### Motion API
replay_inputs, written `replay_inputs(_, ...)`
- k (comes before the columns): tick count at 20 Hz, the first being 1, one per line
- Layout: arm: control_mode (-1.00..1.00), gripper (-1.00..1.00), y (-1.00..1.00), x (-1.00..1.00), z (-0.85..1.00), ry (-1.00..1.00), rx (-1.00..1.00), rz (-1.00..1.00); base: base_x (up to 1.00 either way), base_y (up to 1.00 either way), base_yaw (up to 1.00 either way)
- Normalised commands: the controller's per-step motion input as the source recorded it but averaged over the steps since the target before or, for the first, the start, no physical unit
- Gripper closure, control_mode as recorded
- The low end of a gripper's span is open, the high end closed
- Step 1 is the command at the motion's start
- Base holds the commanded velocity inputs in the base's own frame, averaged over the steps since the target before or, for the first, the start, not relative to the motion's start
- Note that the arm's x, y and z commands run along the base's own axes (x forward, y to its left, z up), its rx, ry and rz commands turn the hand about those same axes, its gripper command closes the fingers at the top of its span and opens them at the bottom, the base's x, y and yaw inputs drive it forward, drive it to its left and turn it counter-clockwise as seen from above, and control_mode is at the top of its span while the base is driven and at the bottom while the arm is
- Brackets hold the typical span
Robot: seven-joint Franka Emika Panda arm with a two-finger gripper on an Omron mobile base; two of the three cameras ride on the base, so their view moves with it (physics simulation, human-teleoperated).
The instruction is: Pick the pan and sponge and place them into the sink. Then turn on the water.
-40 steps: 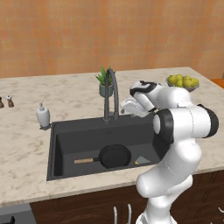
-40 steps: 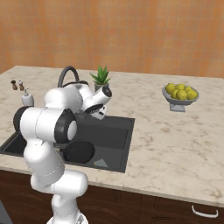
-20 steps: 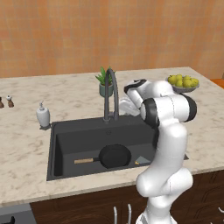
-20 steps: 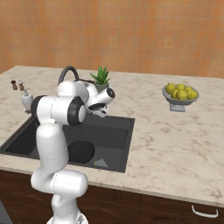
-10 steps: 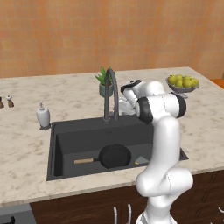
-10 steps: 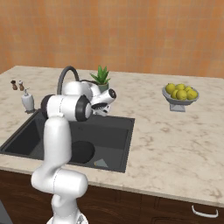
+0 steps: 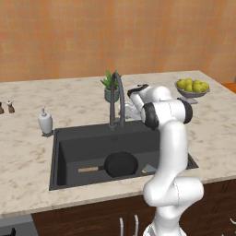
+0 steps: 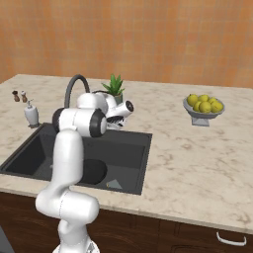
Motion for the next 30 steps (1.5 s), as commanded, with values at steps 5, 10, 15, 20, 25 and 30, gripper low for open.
replay_inputs(5, -1.00, 1.00, 0.00, 0.22, -0.08, 0.00, 0.00, -0.01, 0.00, 0.00, 0.00)
replay_inputs(10, -1.00, 1.00, 0.01, 0.35, -0.05, 0.05, 0.06, -0.09, 0.00, 0.00, 0.00)
replay_inputs(15, -1.00, 1.00, -0.33, 0.34, 0.00, 0.21, 0.29, -0.13, 0.00, 0.00, 0.00)
replay_inputs(20, -1.00, 1.00, -0.71, 0.25, 0.00, 0.26, 0.40, -0.15, 0.00, 0.00, 0.00)
replay_inputs(25, -1.00, 1.00, -0.79, 0.14, 0.00, 0.27, 0.34, -0.17, 0.00, 0.00, 0.00)
replay_inputs(30, -1.00, 1.00, -0.74, 0.00, 0.00, 0.25, 0.26, -0.21, 0.00, 0.00, 0.00)
